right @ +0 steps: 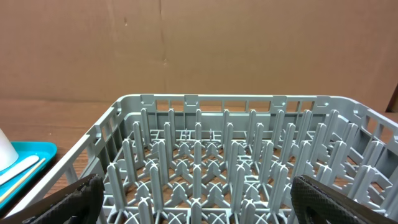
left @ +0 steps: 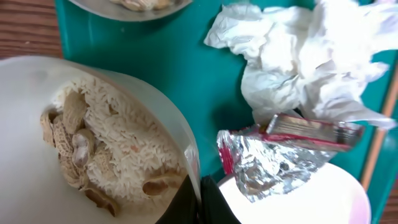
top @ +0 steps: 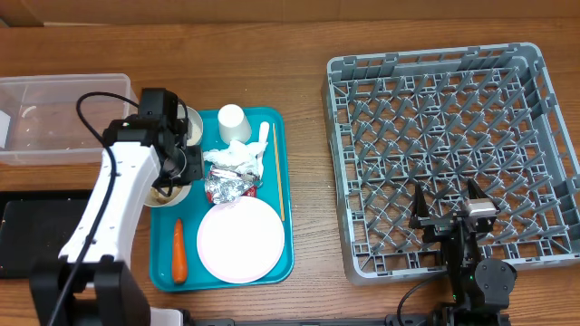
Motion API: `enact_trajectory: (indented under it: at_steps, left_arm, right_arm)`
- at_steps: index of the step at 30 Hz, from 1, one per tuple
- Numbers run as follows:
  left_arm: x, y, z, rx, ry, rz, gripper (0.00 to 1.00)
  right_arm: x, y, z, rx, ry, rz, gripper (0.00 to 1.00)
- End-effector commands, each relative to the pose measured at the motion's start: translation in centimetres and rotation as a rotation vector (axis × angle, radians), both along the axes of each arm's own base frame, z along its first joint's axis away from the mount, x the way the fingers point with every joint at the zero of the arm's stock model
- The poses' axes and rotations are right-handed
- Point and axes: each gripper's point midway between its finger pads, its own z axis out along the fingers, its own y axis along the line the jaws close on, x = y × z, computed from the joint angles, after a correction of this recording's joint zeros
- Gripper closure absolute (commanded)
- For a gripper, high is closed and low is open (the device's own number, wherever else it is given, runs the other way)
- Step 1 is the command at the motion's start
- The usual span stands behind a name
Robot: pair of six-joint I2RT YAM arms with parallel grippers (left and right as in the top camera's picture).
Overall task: Sort waste into correct bins and load items into the dishwasher rack
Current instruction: 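Lift the bowl with the left gripper and carry it left over the black tray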
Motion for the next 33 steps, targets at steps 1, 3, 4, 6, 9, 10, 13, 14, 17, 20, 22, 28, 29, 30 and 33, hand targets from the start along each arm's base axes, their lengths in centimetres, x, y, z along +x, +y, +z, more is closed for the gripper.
enact_trajectory:
  at_steps: [1, 3, 4, 6, 9, 10, 13, 14, 17, 20, 22, 28, 29, 30, 33]
  left_arm:
    - [0.9, 0.2, 4.6, -0.010, -0.135, 0.074, 0.96]
    - [0.7, 0.2, 5.9, -0.015, -0.175, 0.090, 0.96]
    - [0.5, 0.3, 6.5, -0.017, -0.194, 0.101, 0.96]
    - [0.2, 0.9, 7.6, -0.021, -0.227, 0.133, 0.96]
    - [-0.5, 2.3, 8.7, -0.030, -0.254, 0.221, 0.96]
    - [-0.7, 3.0, 8.9, -0.030, -0.258, 0.247, 0.96]
    - [-1.3, 4.7, 9.1, -0.058, -0.254, 0.323, 0.96]
    - [-1.5, 5.0, 9.1, -0.084, -0.251, 0.345, 0.96]
    - [-1.8, 6.2, 9.3, -0.170, -0.254, 0.407, 0.96]
    - [-2.0, 7.6, 9.6, -0.231, -0.274, 0.452, 0.96]
    - [-2.3, 8.8, 9.7, -0.254, -0.288, 0.482, 0.96]
    - [-4.0, 12.9, 9.5, -0.301, -0.318, 0.615, 0.96]
    - [-4.3, 13.3, 9.3, -0.314, -0.321, 0.631, 0.96]
    - [-4.7, 13.7, 9.1, -0.326, -0.322, 0.655, 0.96]
    - [-5.5, 15.2, 8.2, -0.349, -0.325, 0.722, 0.96]
  right_arm:
    - [0.0, 0.0, -0.2, -0.001, -0.005, 0.000, 0.00]
    - [0.0, 0.0, -0.2, -0.001, -0.005, 0.000, 0.00]
    - [0.0, 0.0, -0.1, -0.001, -0.005, 0.000, 0.00]
    - [0.0, 0.0, -0.2, -0.001, -0.005, 0.000, 0.00]
    - [0.0, 0.0, -0.2, -0.001, -0.005, 0.000, 0.00]
    - [0.0, 0.0, -0.2, -0.001, -0.005, 0.000, 0.00]
    - [0.0, 0.0, -0.2, -0.001, -0.005, 0.000, 0.00]
    - [0.0, 0.0, -0.1, -0.001, -0.005, 0.000, 0.00]
    - [0.0, 0.0, -0.2, -0.001, -0.005, 0.000, 0.00]
    - [0.0, 0.0, -0.2, -0.001, -0.005, 0.000, 0.00]
    - [0.0, 0.0, -0.1, -0.001, -0.005, 0.000, 0.00]
    - [0.0, 0.0, -0.2, -0.001, -0.005, 0.000, 0.00]
    - [0.0, 0.0, -0.2, -0.001, -0.005, 0.000, 0.00]
    - [0.0, 0.0, -0.2, -0.001, -0.005, 0.000, 0.00]
    - [0.0, 0.0, -0.2, -0.001, -0.005, 0.000, 0.00]
